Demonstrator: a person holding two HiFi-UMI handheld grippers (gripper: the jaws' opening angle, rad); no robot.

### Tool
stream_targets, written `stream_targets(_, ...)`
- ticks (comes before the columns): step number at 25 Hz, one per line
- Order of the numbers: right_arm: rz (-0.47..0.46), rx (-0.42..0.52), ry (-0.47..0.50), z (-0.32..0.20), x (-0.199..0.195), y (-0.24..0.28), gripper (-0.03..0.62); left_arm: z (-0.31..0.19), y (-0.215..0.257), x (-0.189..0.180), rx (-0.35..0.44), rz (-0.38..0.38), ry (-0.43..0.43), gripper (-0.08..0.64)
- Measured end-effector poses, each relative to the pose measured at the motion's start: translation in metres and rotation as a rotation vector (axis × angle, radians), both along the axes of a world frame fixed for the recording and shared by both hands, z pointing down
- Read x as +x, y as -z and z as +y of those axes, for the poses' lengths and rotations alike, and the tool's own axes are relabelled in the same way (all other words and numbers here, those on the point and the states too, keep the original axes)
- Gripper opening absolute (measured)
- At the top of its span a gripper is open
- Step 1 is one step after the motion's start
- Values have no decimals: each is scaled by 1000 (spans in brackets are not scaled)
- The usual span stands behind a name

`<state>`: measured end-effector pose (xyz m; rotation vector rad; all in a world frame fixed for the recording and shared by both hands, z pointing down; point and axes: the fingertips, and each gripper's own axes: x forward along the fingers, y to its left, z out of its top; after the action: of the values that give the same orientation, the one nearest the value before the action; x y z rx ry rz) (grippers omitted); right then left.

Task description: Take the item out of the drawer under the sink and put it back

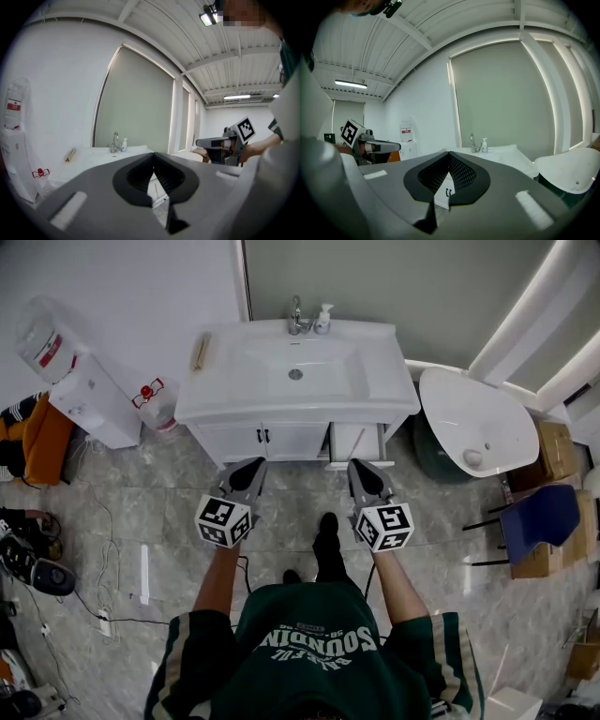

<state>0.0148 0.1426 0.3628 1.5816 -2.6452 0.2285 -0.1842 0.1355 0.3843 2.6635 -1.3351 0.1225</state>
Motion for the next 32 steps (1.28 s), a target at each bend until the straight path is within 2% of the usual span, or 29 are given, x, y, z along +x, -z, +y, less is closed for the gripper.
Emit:
stream_targets(7,23,14,45,-55,-2,-5,2,-55,-2,9,-2,-9,16,51)
stream_targets(22,29,-8,157,-239,33,1,2,-219,2,58,-29,-2,103,51)
stream_targets(32,16,-34,219,-305,43,-11,2,-275,1,82,-37,-8,144,51)
